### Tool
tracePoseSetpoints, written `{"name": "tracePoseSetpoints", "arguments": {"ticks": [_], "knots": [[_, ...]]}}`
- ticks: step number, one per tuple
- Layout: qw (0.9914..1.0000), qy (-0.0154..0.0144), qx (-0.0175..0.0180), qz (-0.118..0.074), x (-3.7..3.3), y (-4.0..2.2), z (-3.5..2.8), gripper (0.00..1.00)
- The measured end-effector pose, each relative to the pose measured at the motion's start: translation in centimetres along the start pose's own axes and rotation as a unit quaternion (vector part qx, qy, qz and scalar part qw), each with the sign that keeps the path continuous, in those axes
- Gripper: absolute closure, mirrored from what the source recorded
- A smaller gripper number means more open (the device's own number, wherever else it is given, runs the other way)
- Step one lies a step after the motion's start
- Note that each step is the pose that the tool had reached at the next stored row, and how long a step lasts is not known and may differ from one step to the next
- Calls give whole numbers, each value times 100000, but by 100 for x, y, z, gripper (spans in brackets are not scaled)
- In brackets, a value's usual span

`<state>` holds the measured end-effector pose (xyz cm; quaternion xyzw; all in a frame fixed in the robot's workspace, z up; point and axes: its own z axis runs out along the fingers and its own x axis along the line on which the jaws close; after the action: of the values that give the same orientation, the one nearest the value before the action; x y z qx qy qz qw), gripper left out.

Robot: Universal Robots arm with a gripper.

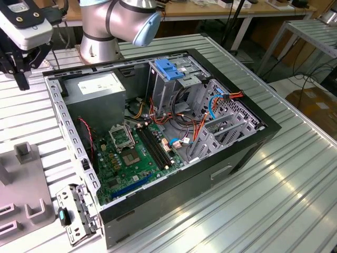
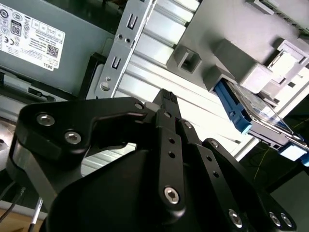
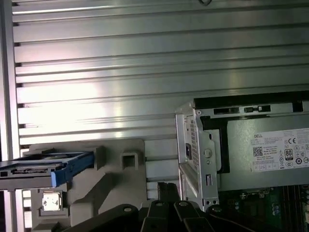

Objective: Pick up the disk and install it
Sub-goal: 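Reach for the disk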

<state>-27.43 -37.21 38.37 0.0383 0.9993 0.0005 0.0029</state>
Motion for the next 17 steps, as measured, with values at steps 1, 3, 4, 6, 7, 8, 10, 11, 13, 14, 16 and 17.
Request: {"name": "tracePoseSetpoints", "arguments": {"ticks": [1,3,4,6,7,8,10,11,13,14,16,17], "knots": [[100000,57,70,4,26,-1,3,89],[100000,159,82,-1,80,-4,10,89],[100000,196,86,-3,106,-6,12,89],[100000,244,83,-3,149,-9,16,89],[100000,261,87,-5,169,-9,17,89],[100000,263,84,-2,181,-9,17,89],[100000,276,90,-3,208,-11,17,89],[100000,280,89,1,224,-12,19,89],[100000,294,88,1,256,-15,21,89],[99999,304,89,1,280,-17,23,89],[99999,314,89,-1,332,-21,26,89],[99999,319,90,-1,352,-23,27,89]]}}
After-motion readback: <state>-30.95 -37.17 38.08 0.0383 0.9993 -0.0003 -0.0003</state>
